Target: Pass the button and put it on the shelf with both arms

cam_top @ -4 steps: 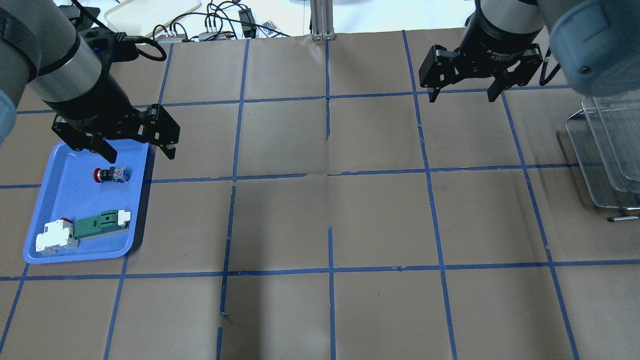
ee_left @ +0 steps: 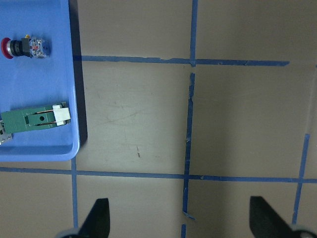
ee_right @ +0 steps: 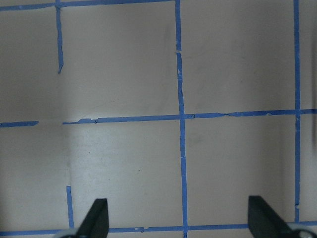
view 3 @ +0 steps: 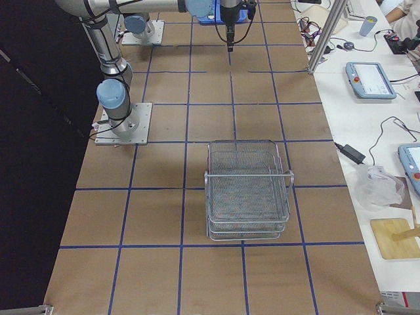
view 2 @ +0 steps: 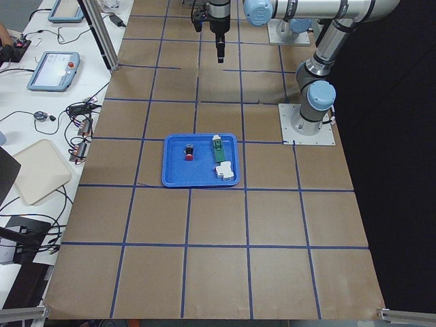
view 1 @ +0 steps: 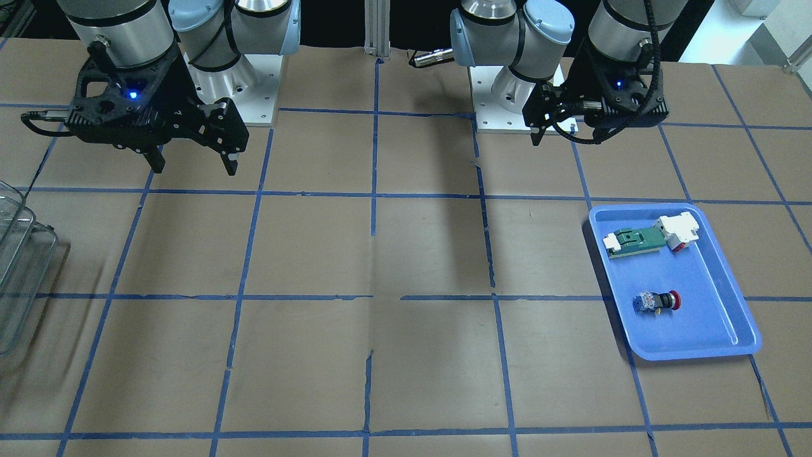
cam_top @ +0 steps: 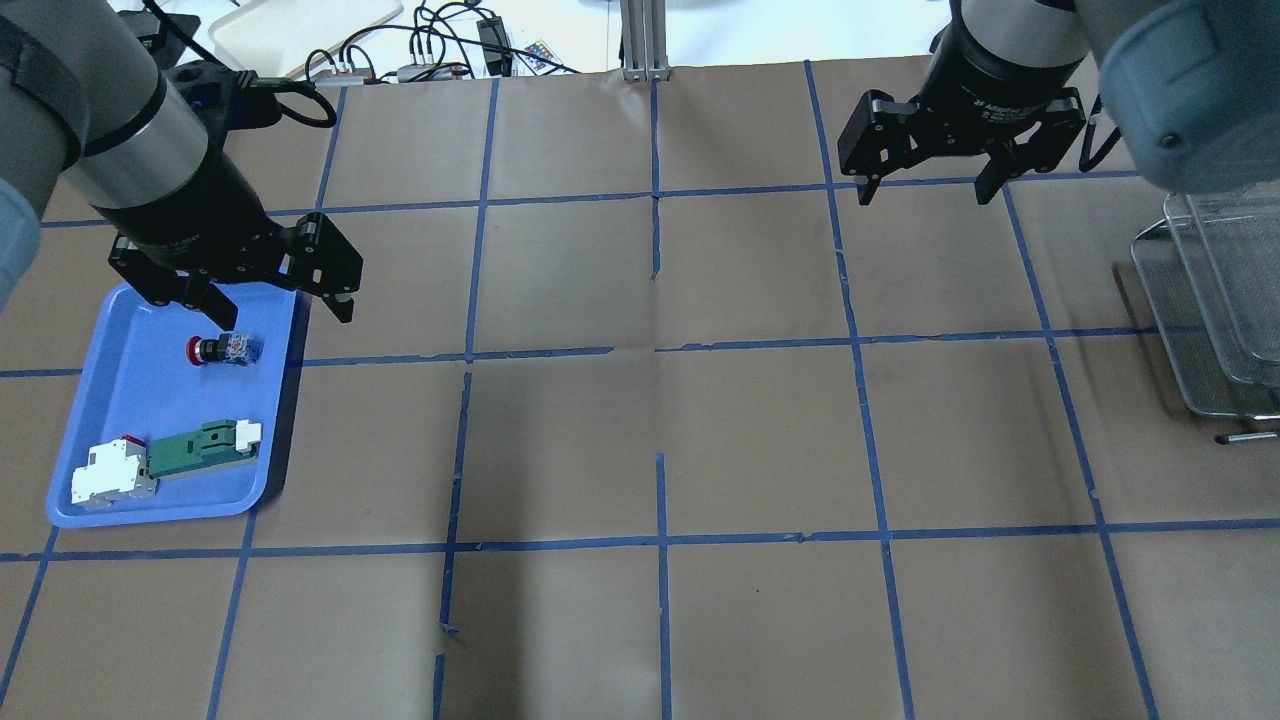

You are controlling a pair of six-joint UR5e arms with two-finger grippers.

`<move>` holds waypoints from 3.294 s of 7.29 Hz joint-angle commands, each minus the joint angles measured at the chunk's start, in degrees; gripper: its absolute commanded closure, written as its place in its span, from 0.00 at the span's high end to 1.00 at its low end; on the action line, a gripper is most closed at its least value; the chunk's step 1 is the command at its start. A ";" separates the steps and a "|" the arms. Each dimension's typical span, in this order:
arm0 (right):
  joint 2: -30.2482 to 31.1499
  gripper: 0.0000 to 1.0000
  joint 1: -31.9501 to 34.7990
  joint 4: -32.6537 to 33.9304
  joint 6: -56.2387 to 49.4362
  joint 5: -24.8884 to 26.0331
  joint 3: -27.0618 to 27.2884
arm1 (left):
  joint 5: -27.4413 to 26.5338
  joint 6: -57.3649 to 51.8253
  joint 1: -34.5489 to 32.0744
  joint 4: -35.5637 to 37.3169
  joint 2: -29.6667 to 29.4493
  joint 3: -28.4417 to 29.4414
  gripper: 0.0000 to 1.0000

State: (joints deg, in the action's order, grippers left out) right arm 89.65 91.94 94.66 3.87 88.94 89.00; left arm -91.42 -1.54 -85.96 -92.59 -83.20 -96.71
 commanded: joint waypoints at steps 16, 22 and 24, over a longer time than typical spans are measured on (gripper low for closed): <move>0.09 1.00 0.08 0.00 0.00 -0.43 0.56 | 0.10 -0.75 1.04 2.85 -1.00 -0.41 1.00; 0.09 1.00 0.08 0.00 0.00 -0.52 0.65 | 0.36 0.22 25.01 11.02 -6.87 -0.59 1.00; 0.09 1.00 0.08 0.00 0.00 -0.52 0.73 | 0.54 10.15 28.55 18.89 -11.35 -0.59 1.00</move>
State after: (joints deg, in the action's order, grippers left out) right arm 89.74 92.02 94.66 3.87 88.42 89.71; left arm -90.95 1.74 -60.01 -78.43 -91.84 -97.35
